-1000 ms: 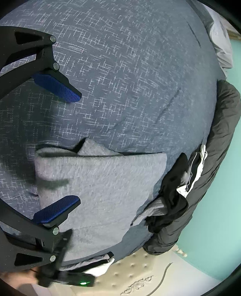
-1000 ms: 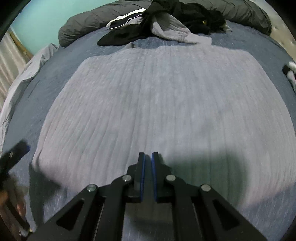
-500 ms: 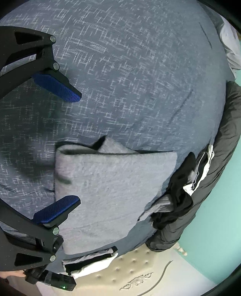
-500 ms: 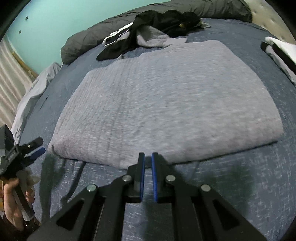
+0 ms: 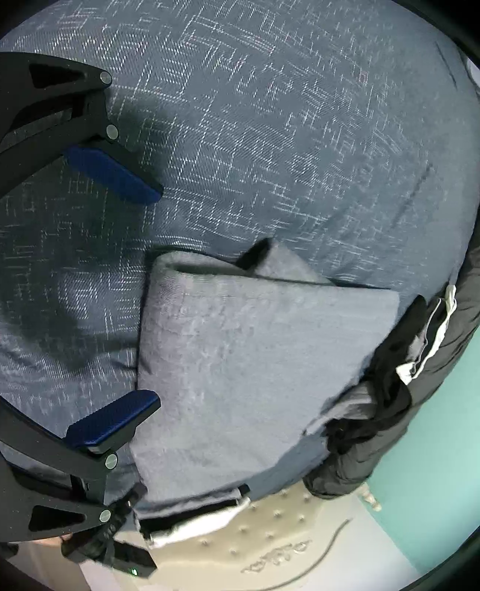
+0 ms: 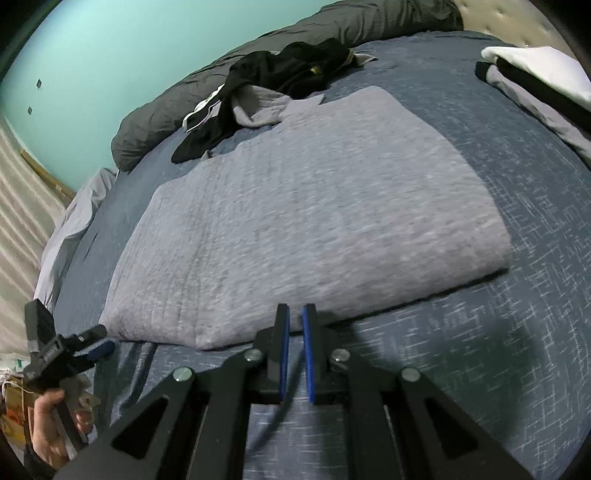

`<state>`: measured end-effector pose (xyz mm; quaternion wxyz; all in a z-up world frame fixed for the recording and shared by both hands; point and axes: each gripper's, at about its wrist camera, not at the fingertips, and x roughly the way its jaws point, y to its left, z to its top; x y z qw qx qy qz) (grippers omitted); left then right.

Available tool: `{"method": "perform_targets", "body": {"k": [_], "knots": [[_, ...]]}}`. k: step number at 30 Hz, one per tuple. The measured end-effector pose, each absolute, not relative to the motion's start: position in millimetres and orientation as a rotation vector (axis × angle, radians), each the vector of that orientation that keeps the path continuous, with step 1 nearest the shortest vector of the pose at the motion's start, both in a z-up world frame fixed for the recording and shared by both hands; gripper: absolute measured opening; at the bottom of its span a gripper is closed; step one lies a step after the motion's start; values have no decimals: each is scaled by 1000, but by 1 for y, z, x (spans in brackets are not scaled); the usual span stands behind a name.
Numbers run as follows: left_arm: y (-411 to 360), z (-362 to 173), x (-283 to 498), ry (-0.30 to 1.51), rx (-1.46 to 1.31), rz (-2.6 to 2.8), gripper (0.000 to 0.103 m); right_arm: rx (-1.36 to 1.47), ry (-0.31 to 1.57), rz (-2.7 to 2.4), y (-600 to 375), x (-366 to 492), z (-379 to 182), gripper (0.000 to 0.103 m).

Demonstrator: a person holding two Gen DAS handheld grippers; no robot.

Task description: Fold clothes

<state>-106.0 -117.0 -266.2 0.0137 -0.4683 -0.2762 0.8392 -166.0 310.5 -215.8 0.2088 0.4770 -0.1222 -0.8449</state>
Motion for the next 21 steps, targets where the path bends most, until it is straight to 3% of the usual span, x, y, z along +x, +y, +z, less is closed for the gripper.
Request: {"method": "perform_targets", "body": {"k": [13, 16, 20, 21], "knots": [[-124, -274, -113, -1021, -1414, 2620, 102, 1281, -461, -2375, 345, -172, -224, 7], [-126, -274, -112, -1030, -1410, 2631, 96, 1262, -452, -2380, 345, -171, -225, 7], [-129, -276, -111, -1080, -1393, 2611, 79, 1258, -468, -2372, 348, -172, -228, 7], [-128, -276, -112, -1091, -1390, 2600, 70, 1256, -473, -2372, 349, -173, -228, 7]]}}
